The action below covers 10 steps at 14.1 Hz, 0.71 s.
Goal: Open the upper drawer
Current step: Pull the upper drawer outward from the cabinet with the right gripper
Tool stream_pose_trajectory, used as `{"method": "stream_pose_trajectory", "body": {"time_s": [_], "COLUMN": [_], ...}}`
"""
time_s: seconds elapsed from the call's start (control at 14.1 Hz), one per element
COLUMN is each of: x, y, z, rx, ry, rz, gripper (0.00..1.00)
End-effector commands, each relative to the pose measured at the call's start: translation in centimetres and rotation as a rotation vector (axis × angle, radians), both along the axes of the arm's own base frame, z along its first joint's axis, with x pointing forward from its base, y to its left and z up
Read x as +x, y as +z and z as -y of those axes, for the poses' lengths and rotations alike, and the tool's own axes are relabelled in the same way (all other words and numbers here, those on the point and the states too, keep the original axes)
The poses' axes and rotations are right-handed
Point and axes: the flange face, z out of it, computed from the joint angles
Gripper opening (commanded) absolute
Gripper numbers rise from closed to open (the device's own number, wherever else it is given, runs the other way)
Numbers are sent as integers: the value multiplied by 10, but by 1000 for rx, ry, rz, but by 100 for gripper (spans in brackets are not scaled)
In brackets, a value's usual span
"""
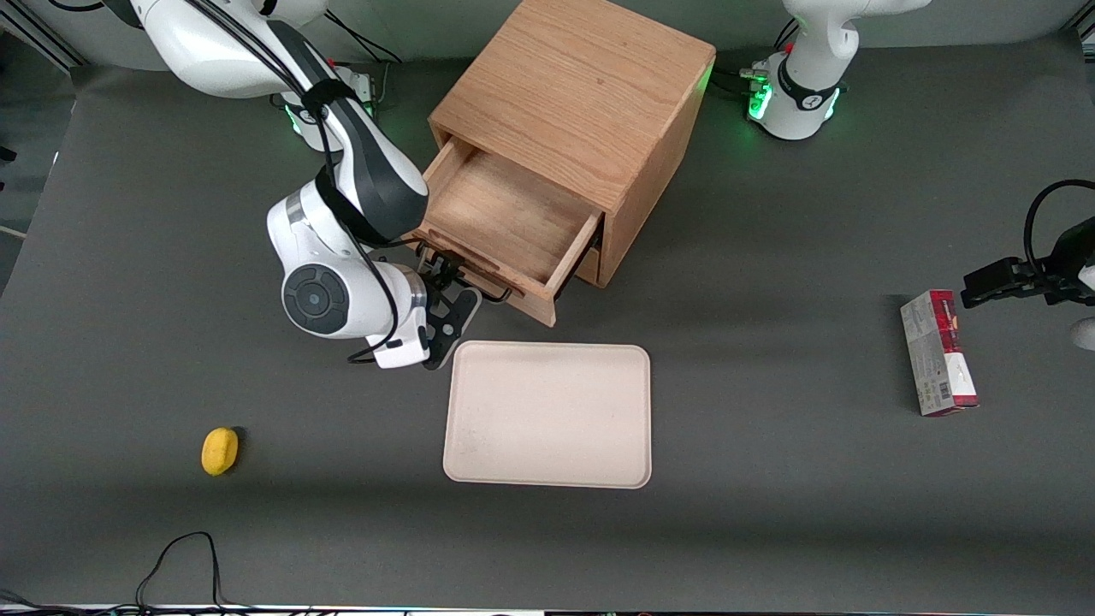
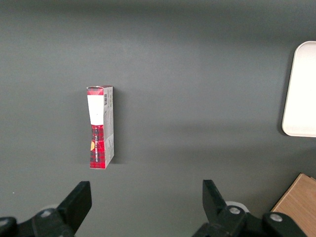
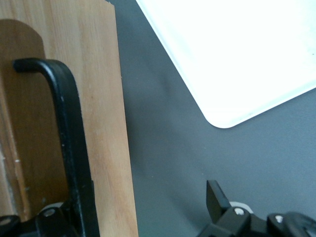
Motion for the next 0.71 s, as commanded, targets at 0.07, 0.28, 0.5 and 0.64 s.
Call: {"method": "stream_pose_trajectory", "body": {"time_s": [0.07,0.28,0.5,0.64], "x": [15,21,30,36], "y": [-1,0,-1,0], "z": [15,24,33,41], "rx": [-6,-9,-5,-2], "ry": [17,3,-15,-29], "rz": [18,25,28,35], "gripper": [100,100,100,100]}}
